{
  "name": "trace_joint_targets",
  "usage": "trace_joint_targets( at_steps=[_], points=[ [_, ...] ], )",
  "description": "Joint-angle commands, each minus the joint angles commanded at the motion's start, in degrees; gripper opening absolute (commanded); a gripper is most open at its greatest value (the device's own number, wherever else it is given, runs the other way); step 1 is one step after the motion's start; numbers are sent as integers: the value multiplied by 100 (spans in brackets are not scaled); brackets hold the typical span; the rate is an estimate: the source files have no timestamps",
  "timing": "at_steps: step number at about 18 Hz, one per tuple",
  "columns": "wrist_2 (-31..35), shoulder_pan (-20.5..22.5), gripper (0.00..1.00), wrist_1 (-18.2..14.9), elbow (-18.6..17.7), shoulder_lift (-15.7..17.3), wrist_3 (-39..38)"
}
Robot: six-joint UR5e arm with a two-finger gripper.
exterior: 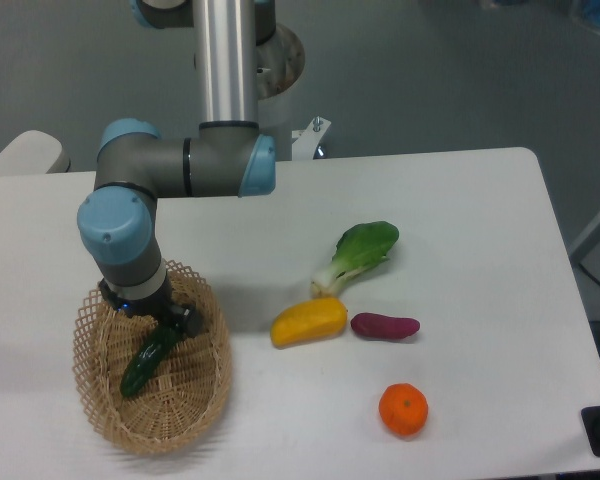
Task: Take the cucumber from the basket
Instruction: 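Close the gripper on the green cucumber inside the basket, then lift the cucumber out of the basket and carry it beside the sweet potato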
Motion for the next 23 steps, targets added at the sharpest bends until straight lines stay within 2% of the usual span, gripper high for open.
trace_joint_targets(
  at_steps=[8,11,13,14,17,21,23],
  points=[
    [26,-26,99,141,0,-168,0],
    [18,-26,57,141,9,-159,9],
    [26,-26,37,141,26,-159,9],
    [26,-26,31,141,26,-150,9],
    [26,-26,21,141,79,-124,18],
    [26,26,17,124,263,-54,26],
    [18,140,17,45,447,104,218]
  ],
)
